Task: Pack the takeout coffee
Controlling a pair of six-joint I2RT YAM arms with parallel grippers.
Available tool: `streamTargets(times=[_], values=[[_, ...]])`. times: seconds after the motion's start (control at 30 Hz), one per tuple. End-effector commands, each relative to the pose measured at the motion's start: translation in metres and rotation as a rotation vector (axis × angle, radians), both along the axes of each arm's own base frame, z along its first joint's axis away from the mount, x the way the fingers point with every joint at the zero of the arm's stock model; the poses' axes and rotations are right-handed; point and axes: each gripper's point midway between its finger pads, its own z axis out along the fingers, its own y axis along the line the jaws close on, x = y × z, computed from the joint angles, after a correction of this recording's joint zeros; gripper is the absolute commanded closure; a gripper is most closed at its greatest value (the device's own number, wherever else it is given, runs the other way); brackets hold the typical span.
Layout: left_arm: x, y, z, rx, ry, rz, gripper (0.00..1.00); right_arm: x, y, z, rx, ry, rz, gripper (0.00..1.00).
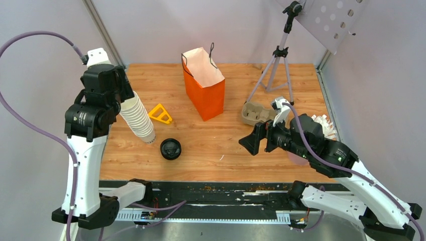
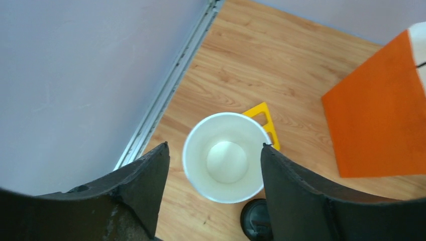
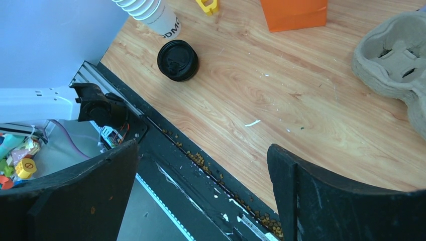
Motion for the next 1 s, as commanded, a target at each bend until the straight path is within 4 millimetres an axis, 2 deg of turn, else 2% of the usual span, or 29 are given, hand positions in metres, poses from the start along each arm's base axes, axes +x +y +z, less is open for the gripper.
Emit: streamTargets(times=[0.0,0.13,0.2,0.3,0.47,0.53,0.63,0.97], values=[[-0.016,0.028,0.003,0.014,-0.009,0.124,0.28,0.000,0.008,0.007,0.031,-0.023,0.031,0.01],[-0.020,0.042,0.001,0.047,0.006,0.185,0.32,-0.001,0.007,0.006,0.029,-0.024,0.031,0.01],[-0.017,0.040,-0.009,0.014,0.023,0.172,0.35,-0.002,0.006,0.003,0.023,-0.020,0.031,0.01],[-0.011,0.030,-0.037,-0.063,0.088,0.125,0.36,-0.004,0.004,0.000,0.011,-0.008,0.031,0.01],[-0.007,0.028,-0.054,-0.115,0.109,0.107,0.41,-0.007,0.000,0.003,0.035,-0.010,0.026,0.01],[-0.007,0.028,-0.057,-0.112,0.118,0.105,0.46,-0.008,-0.001,0.003,0.034,-0.011,0.023,0.01],[-0.011,0.040,-0.060,-0.090,0.127,0.149,0.54,-0.006,-0.004,0.003,0.028,-0.016,0.013,0.01],[-0.009,0.036,-0.065,-0.093,0.124,0.124,0.61,0.002,-0.007,-0.004,-0.017,-0.002,-0.032,0.02]])
